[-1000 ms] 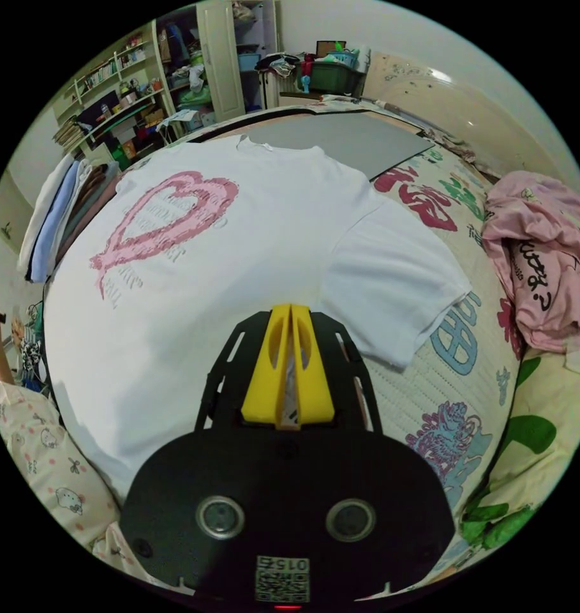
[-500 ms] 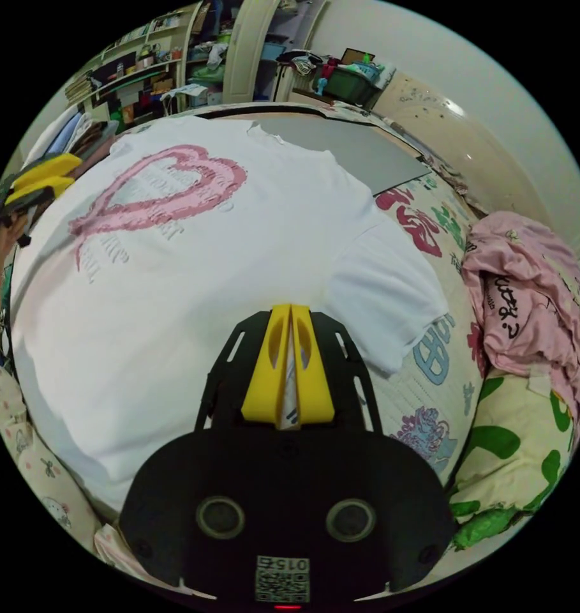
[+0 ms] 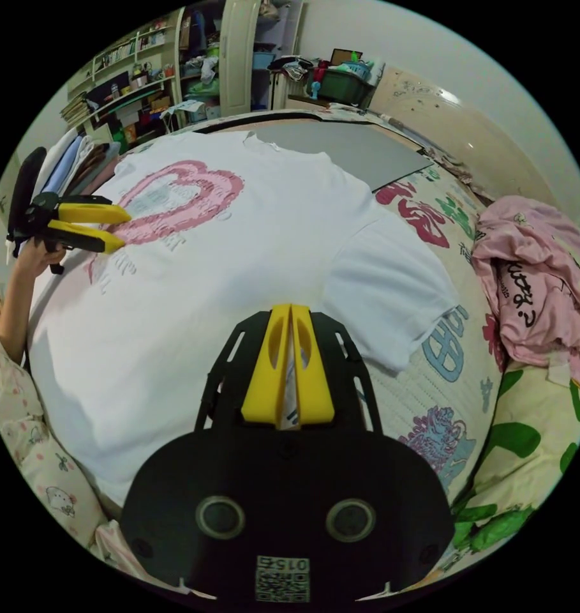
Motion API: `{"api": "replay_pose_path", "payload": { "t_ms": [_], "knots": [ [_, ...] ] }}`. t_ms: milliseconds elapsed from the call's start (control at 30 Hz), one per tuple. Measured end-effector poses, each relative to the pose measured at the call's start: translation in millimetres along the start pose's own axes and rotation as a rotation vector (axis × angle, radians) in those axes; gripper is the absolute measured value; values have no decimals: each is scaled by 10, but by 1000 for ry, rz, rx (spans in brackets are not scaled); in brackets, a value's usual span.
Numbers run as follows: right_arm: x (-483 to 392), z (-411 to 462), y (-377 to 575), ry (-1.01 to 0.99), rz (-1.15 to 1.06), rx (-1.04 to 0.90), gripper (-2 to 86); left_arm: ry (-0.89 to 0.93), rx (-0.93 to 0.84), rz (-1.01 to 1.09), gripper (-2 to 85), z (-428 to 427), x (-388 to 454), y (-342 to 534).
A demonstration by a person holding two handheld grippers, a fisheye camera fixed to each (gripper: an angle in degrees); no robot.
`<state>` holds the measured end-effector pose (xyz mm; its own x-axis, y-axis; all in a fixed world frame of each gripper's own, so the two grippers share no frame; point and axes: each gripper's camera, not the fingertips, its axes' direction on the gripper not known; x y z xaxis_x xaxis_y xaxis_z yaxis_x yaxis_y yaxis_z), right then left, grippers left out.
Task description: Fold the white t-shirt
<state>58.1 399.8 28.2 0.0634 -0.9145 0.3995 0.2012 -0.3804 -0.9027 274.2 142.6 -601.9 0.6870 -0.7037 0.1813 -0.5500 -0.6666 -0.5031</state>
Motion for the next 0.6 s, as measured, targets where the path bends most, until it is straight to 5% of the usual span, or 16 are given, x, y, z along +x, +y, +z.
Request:
{"api": "replay_pose_path", "payload": {
  "t_ms": [100,333,600],
  "knots": [
    [233,-406,-161,-8,69,32,21,-26,1,17,114,36,23,-63],
    [1521,-1864,385,-177,580,563,87,-9,-2,6,115,106,-70,-168],
    [2124,-1737,-167,-113,777,280,126,-14,-4,0,118,157,-145,-240]
  ]
}}
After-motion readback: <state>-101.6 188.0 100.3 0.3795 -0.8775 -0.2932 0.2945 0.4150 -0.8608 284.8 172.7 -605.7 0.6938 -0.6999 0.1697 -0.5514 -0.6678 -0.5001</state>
